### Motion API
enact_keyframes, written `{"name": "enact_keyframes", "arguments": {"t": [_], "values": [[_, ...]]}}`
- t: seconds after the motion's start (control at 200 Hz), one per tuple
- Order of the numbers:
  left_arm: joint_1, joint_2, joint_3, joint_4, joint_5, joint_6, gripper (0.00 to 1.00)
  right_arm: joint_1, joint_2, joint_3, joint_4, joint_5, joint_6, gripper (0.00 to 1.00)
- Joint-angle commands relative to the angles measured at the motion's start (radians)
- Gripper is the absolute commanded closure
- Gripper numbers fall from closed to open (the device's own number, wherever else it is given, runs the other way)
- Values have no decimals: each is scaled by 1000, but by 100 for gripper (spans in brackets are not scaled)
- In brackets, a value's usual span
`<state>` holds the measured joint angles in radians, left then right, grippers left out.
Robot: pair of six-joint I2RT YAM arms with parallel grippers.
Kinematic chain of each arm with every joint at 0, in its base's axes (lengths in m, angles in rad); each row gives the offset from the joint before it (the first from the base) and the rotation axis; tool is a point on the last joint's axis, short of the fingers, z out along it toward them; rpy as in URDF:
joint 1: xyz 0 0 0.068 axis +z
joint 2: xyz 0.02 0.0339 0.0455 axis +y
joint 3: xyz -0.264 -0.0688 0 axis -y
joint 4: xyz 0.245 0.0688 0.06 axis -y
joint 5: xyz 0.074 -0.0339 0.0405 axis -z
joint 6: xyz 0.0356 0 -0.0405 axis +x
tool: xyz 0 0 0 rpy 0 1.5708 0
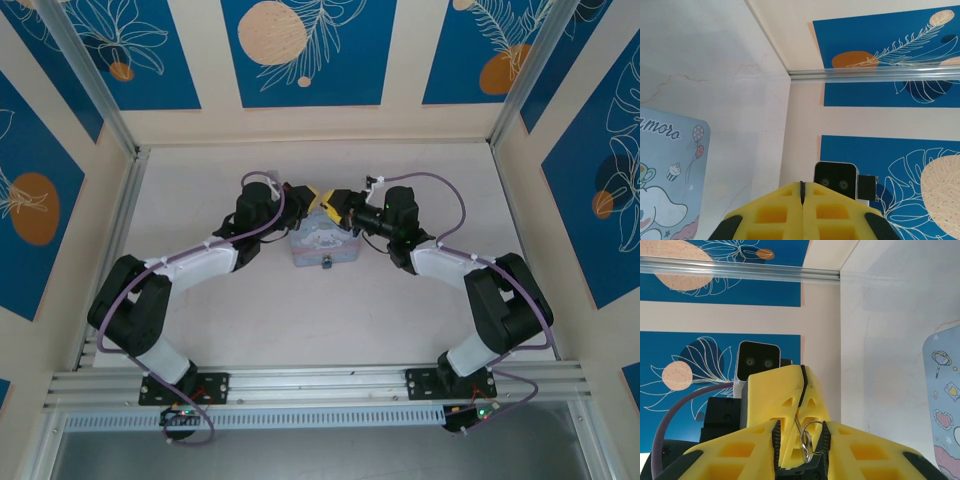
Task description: Unlock a padlock with a key
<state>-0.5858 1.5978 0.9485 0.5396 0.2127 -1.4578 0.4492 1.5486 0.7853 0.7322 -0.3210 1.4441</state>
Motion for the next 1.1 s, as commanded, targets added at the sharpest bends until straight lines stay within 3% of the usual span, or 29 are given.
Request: {"name": "enact_keyframes", "arguments": {"t": [0.0, 0.165, 0.39, 1.095], "values": [[-12, -38, -13, 27, -18, 4, 100, -13, -49, -11, -8, -1, -6, 69], [-12, -43, -13, 22, -16, 8, 100, -49, -99, -24, -66, 9, -39, 69], [-12, -53, -10, 4, -11, 18, 100, -56, -41, 46, -76, -29, -71, 69], [-13, -46, 13, -14, -27, 30, 100, -18, 34, 59, 24, -115, -40, 70]]}}
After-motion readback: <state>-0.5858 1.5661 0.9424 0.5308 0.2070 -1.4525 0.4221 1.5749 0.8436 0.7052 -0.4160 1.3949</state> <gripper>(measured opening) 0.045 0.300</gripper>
